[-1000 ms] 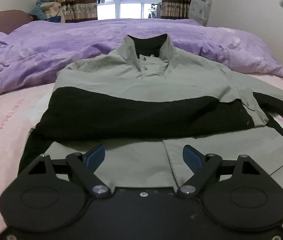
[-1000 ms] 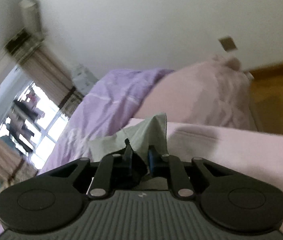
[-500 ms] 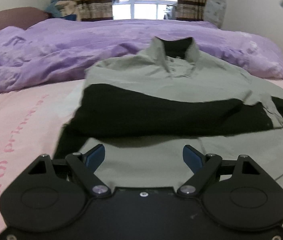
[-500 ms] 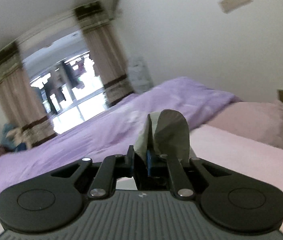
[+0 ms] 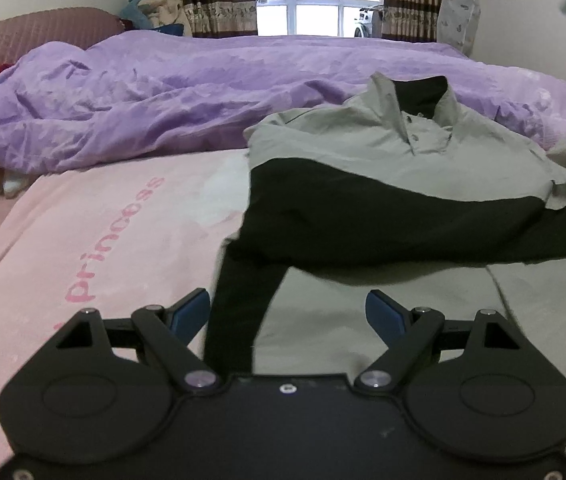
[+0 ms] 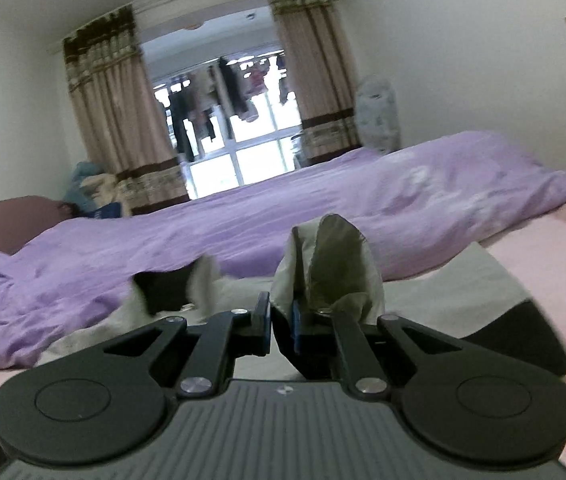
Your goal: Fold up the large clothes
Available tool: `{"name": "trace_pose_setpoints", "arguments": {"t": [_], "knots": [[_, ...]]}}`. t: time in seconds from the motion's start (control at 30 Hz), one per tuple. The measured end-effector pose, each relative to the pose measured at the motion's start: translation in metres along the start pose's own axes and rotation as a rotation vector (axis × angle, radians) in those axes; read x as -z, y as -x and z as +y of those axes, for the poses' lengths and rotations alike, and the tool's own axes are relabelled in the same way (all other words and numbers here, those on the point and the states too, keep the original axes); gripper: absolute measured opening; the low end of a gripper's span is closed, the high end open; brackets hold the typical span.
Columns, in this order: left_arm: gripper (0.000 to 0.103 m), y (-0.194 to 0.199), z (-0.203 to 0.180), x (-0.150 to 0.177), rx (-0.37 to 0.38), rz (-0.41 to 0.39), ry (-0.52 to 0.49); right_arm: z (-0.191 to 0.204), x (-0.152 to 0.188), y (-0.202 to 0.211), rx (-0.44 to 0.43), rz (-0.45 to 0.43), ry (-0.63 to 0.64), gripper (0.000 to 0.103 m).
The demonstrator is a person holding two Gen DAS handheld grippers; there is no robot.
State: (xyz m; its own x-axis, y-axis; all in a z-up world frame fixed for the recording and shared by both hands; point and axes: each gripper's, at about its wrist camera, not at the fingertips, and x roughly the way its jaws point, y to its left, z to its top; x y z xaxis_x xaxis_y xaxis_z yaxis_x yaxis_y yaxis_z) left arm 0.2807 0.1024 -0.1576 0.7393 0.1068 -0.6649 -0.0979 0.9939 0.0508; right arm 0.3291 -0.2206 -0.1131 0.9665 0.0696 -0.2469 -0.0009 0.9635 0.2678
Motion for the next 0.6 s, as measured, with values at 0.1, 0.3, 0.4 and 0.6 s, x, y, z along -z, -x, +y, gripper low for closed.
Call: {"name": "trace_pose_setpoints", "arguments": {"t": [0.1,0.3,0.4,0.6], "knots": [[0.086,-0.007,0.010,-0.001,0.000,0.003,0.004,0.027,0.003,-0.004,-0.052,0.006,0.002,0.010],[0.086,-0.022,0.026,0.001,0.007,0.022,0.025,0.083,0.018,-0.012,-0.111,0.032,0.059,0.010],[0.086,-0.028,0.034,0.003,0.019,0.035,0.039,0.109,0.025,-0.017,-0.155,0.057,0.075,0.010],[0.086,-0.037,0.042,0.005,0.031,0.049,0.054,0.157,0.044,-0.026,-0.191,0.071,0.134,0.010]]}}
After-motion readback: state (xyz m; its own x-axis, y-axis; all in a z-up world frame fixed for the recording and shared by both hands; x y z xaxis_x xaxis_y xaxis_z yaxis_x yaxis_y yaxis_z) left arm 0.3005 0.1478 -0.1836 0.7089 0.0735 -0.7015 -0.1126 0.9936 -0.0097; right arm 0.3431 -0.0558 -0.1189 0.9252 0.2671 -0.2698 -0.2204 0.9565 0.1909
